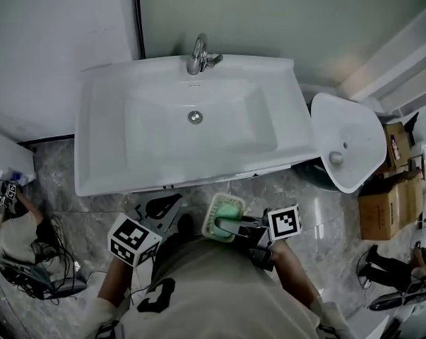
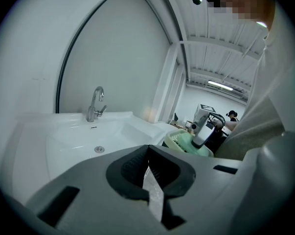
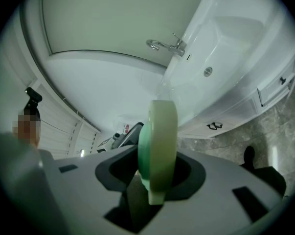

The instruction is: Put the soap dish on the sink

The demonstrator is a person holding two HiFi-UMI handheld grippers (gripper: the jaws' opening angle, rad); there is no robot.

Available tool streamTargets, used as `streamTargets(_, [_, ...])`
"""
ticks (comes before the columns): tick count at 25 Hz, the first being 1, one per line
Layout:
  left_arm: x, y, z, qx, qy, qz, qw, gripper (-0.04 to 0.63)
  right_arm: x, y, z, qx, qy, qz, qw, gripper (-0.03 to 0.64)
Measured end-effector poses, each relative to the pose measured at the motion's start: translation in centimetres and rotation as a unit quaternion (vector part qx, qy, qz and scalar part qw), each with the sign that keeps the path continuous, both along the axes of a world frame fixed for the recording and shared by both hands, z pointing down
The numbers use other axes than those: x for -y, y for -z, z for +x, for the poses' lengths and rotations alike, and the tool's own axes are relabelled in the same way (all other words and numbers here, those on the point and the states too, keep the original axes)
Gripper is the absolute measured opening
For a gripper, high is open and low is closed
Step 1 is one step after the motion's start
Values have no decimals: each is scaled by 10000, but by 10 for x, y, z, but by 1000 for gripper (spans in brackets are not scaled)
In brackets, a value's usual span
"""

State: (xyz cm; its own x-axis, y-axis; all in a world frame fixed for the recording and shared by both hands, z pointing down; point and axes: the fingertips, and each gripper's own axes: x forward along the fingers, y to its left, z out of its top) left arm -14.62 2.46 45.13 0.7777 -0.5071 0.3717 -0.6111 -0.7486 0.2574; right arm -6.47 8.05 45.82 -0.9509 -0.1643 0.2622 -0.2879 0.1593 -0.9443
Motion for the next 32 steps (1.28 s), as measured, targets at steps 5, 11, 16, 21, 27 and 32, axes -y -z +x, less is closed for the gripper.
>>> streamTargets(5, [3,-1,7,-39,-221,-48,9997,18,2,-4,6,-61,-224,-135,9996,149])
streamTargets(11, [3,-2,15,25,-338,-49,9994,18,5,-8,5,-96,-239,-181,9995,149])
streamTargets(16, [4,-2,17,151,-282,41,9995,18,12,-6,1,26,-137,-111,9998,149])
streamTargets(21, [8,-3,25,235,-133,0,9996,18,20,-9,8,149,-30,-143,9998,150])
streamTargets(27, [24,0,55,354,-94,100,9993,18,41,-7,28,340,8,-245,9991,149])
streamTargets(32, [43,5,81,510,-134,182,9984,18,61,-6,47,478,6,-200,9987,149])
